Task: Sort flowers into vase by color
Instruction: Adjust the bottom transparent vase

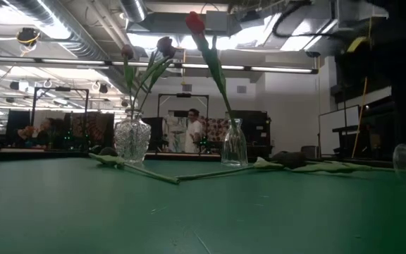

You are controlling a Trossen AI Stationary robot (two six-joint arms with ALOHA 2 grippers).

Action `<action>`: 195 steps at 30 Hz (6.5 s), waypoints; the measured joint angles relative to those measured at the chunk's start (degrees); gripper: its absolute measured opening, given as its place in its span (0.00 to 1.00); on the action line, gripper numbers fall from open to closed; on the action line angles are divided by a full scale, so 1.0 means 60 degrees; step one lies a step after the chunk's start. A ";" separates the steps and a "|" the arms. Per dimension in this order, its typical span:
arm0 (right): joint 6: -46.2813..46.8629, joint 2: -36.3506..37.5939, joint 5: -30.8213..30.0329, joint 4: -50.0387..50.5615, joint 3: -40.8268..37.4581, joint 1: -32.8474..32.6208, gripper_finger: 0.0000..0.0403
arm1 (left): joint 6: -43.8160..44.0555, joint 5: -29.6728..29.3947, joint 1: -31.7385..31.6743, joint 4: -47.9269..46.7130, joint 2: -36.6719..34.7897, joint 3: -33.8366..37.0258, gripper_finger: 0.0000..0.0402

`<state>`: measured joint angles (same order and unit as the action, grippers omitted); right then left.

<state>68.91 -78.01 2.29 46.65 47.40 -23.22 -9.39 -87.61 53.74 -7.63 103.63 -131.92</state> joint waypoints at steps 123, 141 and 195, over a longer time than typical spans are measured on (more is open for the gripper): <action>-0.0652 -0.1204 -1.4471 -0.3795 0.0551 -0.3285 0.50 | 0.4019 0.0277 -0.0293 -0.5795 0.0011 -0.0004 0.00; -0.4840 -0.2055 -1.4980 -0.7803 0.0560 -0.4805 0.52 | 0.8980 0.1780 -0.1543 -0.9578 0.0007 -0.0004 0.00; -0.2656 -0.5867 -1.4195 -1.0185 0.0550 -0.5508 0.53 | 1.3537 0.2301 -0.3086 -0.9543 0.0018 0.3169 0.00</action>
<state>52.98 -113.21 -82.88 -14.46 50.70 -56.27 71.84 -73.80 35.22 -64.89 103.74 -112.90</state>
